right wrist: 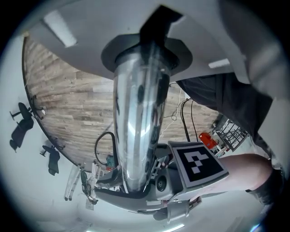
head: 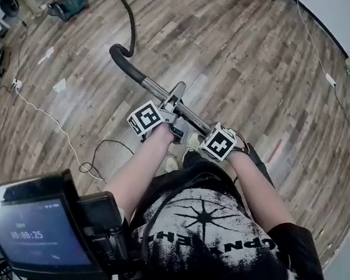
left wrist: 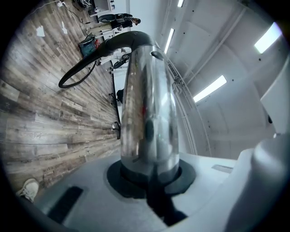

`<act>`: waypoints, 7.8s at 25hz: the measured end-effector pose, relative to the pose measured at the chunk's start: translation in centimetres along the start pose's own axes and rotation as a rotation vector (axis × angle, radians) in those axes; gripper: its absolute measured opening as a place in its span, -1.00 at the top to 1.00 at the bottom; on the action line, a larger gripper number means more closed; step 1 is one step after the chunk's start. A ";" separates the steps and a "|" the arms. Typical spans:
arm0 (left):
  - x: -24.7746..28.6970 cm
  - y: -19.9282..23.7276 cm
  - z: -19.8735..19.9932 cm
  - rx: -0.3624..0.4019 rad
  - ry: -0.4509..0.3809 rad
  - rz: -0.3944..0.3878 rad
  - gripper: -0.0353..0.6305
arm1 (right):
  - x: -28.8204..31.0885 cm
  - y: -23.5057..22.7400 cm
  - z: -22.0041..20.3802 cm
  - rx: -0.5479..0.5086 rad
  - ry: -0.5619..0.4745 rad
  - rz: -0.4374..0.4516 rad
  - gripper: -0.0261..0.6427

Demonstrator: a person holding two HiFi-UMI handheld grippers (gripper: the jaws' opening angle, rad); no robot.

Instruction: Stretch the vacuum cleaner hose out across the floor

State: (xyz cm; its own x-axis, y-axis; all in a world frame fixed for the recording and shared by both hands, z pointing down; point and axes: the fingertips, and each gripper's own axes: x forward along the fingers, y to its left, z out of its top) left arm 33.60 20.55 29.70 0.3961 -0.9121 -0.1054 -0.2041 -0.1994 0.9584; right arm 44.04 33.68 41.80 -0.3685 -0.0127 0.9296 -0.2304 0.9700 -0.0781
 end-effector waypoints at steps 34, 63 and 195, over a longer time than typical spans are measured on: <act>2.9 -7.8 -23.7 0.075 -0.088 0.061 0.76 | -9.7 0.7 -23.7 -0.084 -0.048 0.063 0.74; 2.2 -6.3 -31.3 -0.022 0.056 0.031 0.76 | -10.3 2.9 -29.7 0.016 -0.038 -0.166 0.66; 9.9 -4.3 -45.8 0.603 0.661 -0.156 0.89 | -17.1 -12.3 -35.9 0.455 -0.738 -0.085 0.90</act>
State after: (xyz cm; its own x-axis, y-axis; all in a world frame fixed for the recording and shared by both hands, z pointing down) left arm 79.38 28.75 36.72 0.8535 -0.5048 0.1289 -0.4650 -0.6266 0.6254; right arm 85.53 30.67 39.86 -0.7869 -0.3883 0.4796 -0.5634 0.7691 -0.3018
